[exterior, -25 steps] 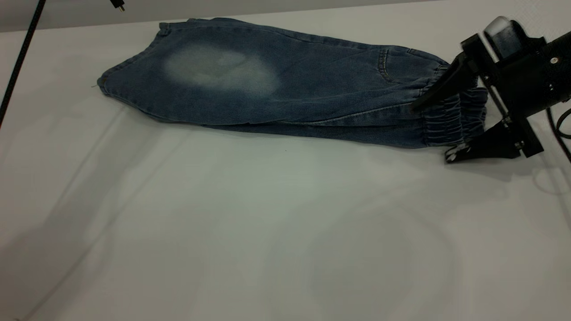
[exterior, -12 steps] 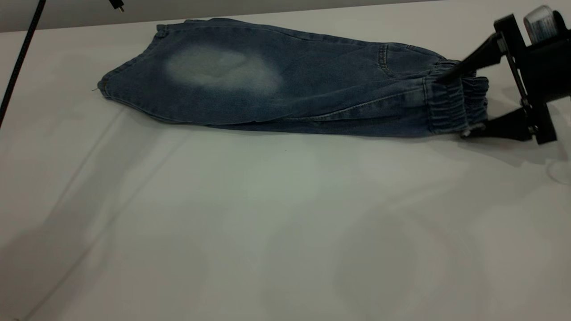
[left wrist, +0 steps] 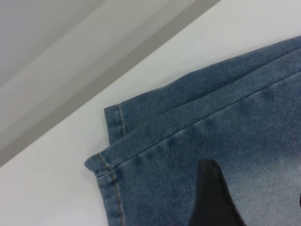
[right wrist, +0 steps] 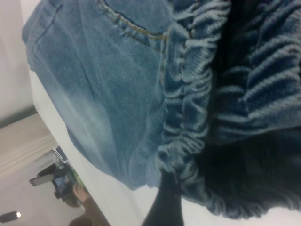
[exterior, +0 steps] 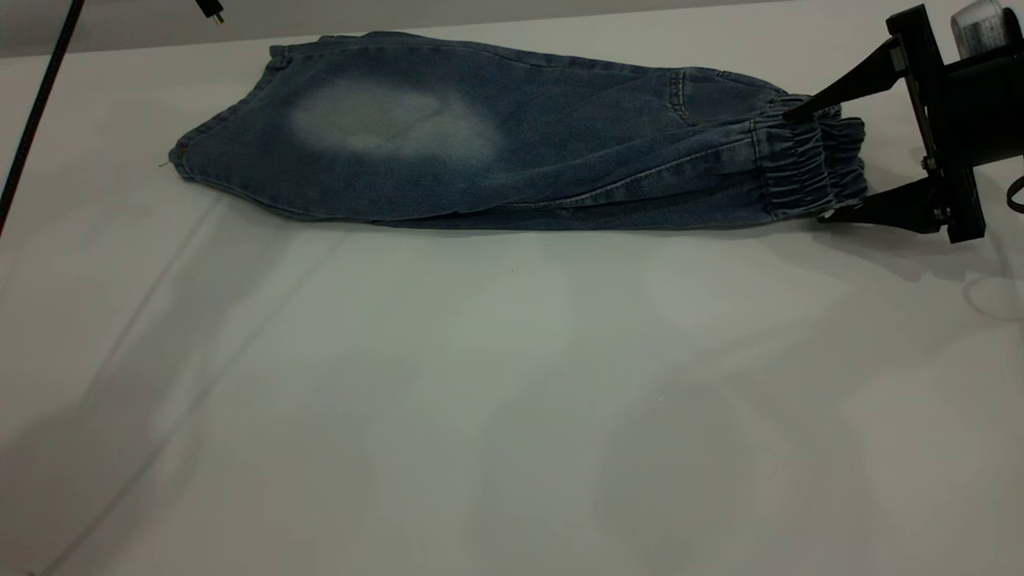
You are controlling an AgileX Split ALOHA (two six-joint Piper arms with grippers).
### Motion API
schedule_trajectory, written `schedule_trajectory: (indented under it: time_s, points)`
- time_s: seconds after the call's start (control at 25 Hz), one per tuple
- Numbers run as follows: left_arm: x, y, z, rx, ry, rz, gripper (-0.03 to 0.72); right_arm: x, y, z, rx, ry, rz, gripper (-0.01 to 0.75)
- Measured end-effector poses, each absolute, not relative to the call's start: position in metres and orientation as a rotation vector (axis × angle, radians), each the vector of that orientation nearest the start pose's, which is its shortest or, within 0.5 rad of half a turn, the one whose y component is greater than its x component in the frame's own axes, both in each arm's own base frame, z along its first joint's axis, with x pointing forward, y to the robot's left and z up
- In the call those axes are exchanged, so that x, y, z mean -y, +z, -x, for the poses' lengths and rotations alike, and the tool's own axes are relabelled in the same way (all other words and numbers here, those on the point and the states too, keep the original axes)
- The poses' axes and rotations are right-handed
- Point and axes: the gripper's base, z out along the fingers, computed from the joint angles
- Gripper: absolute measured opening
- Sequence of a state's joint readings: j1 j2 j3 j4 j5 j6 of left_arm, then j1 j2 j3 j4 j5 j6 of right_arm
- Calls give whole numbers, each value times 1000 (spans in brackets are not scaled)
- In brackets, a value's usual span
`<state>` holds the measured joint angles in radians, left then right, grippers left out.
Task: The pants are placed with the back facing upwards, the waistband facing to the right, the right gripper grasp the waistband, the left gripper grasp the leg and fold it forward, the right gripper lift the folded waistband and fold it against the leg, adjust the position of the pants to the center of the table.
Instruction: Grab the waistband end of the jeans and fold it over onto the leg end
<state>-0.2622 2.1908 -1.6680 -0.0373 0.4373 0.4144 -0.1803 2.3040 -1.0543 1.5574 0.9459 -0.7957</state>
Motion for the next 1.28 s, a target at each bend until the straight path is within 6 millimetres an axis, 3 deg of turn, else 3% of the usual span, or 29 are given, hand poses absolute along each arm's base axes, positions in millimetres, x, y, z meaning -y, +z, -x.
schedule_trajectory:
  time_s: [0.8,0.96,1.28]
  points:
    - [129,173,-472,-2337,33,-790,400,-14,29,-372,-2499,1290,-1058,578]
    - [129,173,-471,-2342,32,-792,400,-11,27,-374,-2490,1229,-1095,516]
    - [136,173,-469,-2340,30,-821,400,-5,24,-378,-2442,1151,-1137,295]
